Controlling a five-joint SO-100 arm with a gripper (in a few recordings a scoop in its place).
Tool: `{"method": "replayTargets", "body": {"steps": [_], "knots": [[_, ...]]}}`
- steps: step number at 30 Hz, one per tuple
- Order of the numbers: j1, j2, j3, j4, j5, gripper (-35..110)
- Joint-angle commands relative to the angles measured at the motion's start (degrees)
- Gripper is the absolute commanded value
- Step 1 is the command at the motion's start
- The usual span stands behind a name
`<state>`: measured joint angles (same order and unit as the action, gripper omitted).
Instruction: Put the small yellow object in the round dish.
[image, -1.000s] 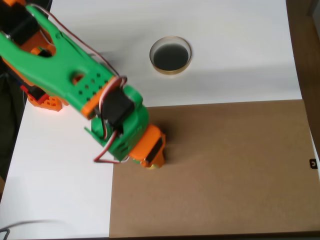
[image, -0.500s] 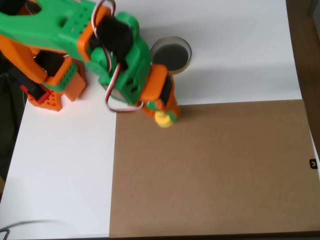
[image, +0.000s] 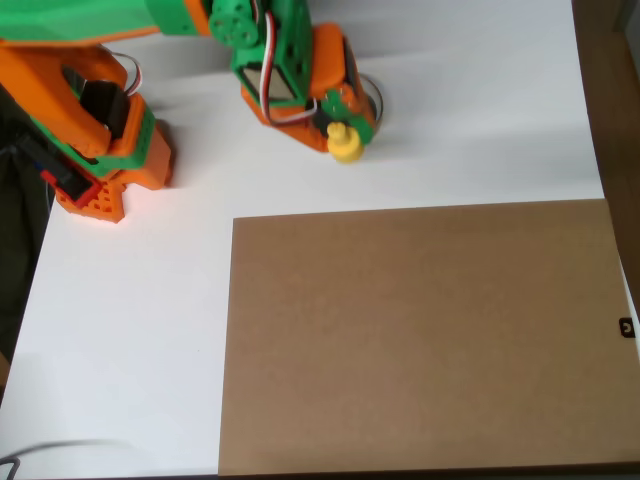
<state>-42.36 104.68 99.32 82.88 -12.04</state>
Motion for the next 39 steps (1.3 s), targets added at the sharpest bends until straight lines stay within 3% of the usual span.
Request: {"method": "replayTargets", "body": {"steps": [1, 10, 23, 39], "knots": [[-6.7, 6.2, 1.0, 0.4, 0.6, 0], [-16.0, 8.4, 5.0, -2.3, 3.1, 0], [-24.3, 3.9, 15.6, -14.6, 3.8, 0], [-20.8, 4.8, 24.3, -22.5, 2.0, 0]]}}
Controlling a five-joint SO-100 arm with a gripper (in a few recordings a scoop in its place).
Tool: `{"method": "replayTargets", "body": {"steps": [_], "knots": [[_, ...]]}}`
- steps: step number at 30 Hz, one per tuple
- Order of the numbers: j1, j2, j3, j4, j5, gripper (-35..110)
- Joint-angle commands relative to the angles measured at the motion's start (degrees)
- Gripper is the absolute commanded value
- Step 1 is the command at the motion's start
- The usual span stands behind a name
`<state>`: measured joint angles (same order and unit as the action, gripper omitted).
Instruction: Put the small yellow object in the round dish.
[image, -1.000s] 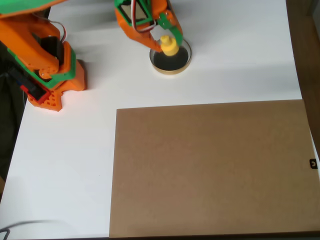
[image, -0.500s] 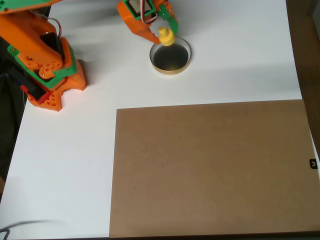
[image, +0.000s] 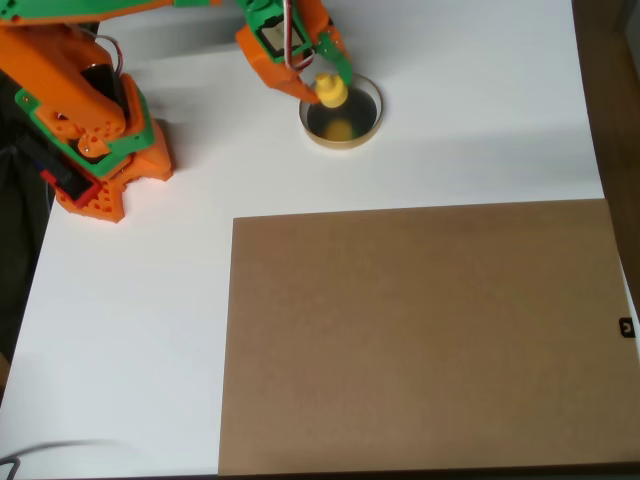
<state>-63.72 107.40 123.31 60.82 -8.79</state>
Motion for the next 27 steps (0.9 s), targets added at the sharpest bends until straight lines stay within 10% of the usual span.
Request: {"method": "replayTargets", "body": {"steps": [1, 27], "knots": [[0.9, 2.1, 0.4, -0.5, -1.2, 0], [2.2, 2.9, -3.3, 3.3, -2.2, 22]]}}
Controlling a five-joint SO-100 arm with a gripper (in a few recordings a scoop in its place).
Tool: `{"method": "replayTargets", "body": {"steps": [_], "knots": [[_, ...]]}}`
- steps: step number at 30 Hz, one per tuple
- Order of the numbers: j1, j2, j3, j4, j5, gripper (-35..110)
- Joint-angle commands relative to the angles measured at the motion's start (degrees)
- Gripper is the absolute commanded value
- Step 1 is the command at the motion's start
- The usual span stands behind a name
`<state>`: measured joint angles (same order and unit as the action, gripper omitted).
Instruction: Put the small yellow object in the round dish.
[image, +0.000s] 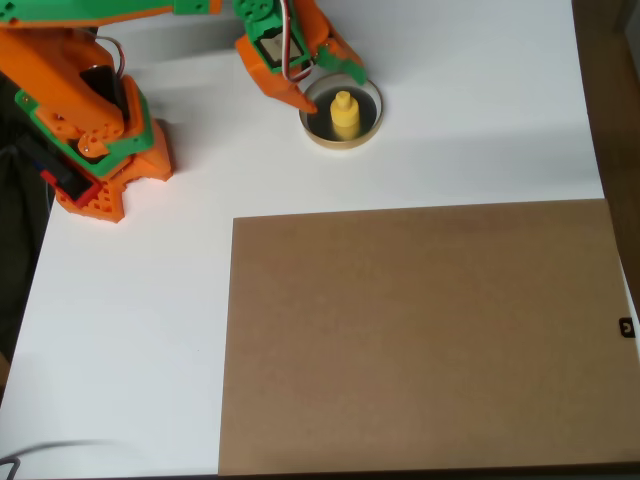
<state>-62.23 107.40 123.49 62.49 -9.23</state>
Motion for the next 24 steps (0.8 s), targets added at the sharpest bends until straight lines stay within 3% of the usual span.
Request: {"method": "replayTargets", "body": {"steps": [1, 12, 24], "knots": [[1.3, 3.6, -4.1, 2.7, -2.6, 22], [15.8, 12.5, -6.2, 10.4, -17.5, 24], [48.0, 2.8, -5.5, 0.9, -30.1, 26]]}}
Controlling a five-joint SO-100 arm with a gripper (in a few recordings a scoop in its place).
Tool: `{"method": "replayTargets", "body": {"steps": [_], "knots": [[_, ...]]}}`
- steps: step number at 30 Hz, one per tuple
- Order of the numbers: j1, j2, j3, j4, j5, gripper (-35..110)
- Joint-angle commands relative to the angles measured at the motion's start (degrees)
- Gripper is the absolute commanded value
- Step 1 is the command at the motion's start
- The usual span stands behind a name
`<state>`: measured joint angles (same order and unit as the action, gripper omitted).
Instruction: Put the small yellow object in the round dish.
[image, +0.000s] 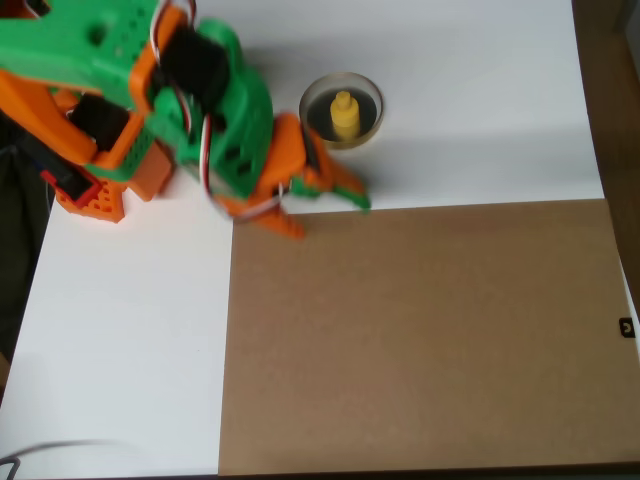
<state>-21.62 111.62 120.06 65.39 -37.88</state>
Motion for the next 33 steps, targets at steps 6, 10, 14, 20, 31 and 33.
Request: {"method": "replayTargets", "body": {"steps": [6, 10, 14, 20, 31, 33], "knots": [[19.0, -6.9, -4.1, -8.7, 1.1, 25], [24.1, -7.3, -5.2, -11.4, 5.8, 25], [28.5, -6.2, -5.7, -13.1, 10.9, 24], [34.4, -0.8, -4.8, -13.4, 16.3, 25], [44.9, 15.0, 4.0, -15.8, 25.1, 24], [47.1, 17.6, 6.1, -16.5, 27.0, 24]]}}
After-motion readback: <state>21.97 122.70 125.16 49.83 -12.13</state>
